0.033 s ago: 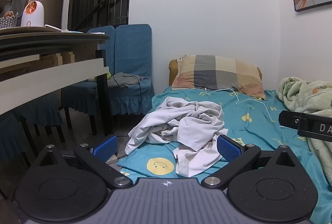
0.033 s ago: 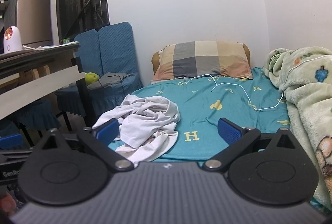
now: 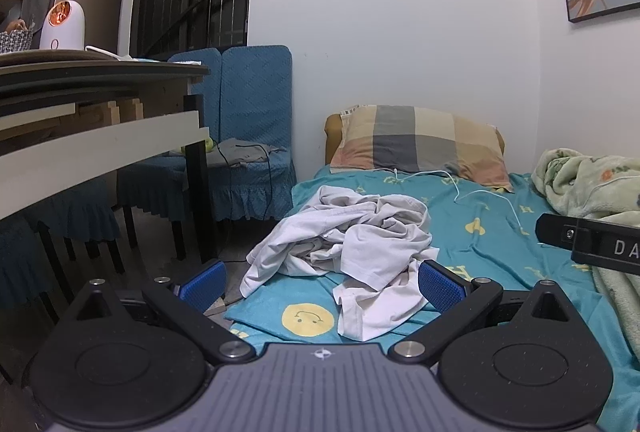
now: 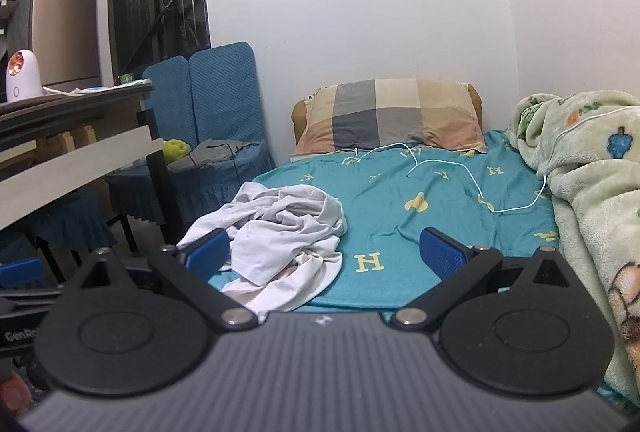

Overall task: Fold clothes
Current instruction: 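Move both grippers toward the crumpled white T-shirt on the bed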

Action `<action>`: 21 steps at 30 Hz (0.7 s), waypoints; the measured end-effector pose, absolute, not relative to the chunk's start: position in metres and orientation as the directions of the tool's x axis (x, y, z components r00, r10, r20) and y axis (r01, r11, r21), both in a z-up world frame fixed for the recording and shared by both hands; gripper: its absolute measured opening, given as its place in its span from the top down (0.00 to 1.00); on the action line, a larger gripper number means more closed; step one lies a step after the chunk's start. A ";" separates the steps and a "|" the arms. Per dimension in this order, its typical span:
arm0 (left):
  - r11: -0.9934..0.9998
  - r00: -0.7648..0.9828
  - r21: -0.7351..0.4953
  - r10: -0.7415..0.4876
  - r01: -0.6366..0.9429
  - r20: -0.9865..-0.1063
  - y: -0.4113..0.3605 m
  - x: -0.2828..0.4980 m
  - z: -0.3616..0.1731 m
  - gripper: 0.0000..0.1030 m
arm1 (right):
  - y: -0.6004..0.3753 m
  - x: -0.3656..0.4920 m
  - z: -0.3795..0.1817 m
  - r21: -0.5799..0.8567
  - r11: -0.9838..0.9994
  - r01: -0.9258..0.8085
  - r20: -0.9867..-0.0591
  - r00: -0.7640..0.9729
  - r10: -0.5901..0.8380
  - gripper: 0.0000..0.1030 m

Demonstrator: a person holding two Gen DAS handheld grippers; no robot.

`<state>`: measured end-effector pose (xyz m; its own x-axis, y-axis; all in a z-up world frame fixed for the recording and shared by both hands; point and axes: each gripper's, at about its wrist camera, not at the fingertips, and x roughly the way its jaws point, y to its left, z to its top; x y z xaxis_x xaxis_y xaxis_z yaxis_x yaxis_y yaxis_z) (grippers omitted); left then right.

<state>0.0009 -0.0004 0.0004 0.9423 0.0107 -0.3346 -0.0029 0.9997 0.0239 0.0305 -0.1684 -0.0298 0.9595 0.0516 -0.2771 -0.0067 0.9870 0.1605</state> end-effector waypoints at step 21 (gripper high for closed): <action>1.000 0.941 0.006 -0.016 0.019 -0.337 -0.001 0.019 -0.004 0.00 | -0.164 0.033 -0.031 0.132 0.991 -0.014 -0.292 0.955 0.053 0.00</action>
